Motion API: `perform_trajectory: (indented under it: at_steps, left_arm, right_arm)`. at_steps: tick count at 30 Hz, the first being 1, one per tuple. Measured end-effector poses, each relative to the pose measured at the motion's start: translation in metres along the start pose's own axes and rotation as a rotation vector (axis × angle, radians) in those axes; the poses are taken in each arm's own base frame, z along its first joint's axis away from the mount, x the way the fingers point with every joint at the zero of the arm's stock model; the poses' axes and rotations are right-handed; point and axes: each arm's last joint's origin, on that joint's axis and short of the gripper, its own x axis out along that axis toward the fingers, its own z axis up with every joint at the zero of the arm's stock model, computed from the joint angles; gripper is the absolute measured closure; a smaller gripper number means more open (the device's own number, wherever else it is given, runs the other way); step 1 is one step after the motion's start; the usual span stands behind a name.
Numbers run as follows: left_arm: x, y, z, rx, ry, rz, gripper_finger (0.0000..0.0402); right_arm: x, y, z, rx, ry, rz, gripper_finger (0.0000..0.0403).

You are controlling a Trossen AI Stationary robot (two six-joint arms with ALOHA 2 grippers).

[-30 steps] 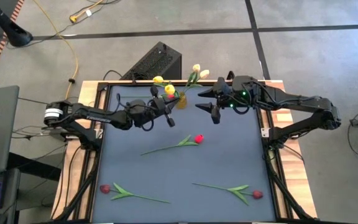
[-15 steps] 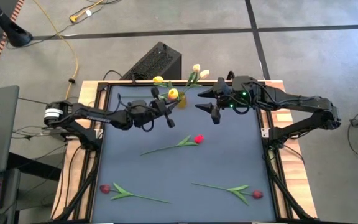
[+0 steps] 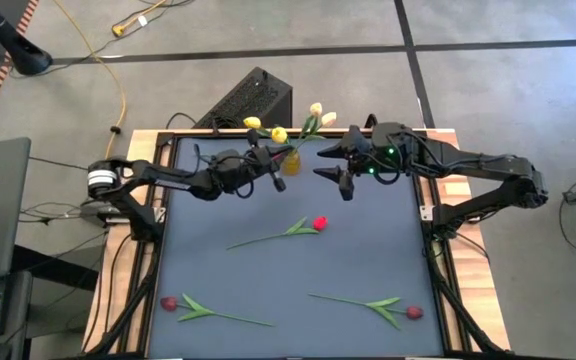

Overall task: Sort flowers into vase by color
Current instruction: Put the yellow flower into the yellow vase

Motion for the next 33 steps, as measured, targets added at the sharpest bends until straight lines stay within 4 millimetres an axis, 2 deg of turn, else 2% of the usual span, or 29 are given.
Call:
perform_trajectory:
  at_steps: [16,33]
  left_arm:
    - [0.006,0.014,-0.011,0.001,0.023,0.025,0.0401]
    - [0.007,0.017,-0.014,-0.009,0.044,0.029,0.0401]
  right_arm:
    - [0.000,-0.001,-0.005,-0.002,0.051,-0.004,0.0138]
    - [0.000,0.000,-0.005,-0.001,0.054,0.001,0.0138]
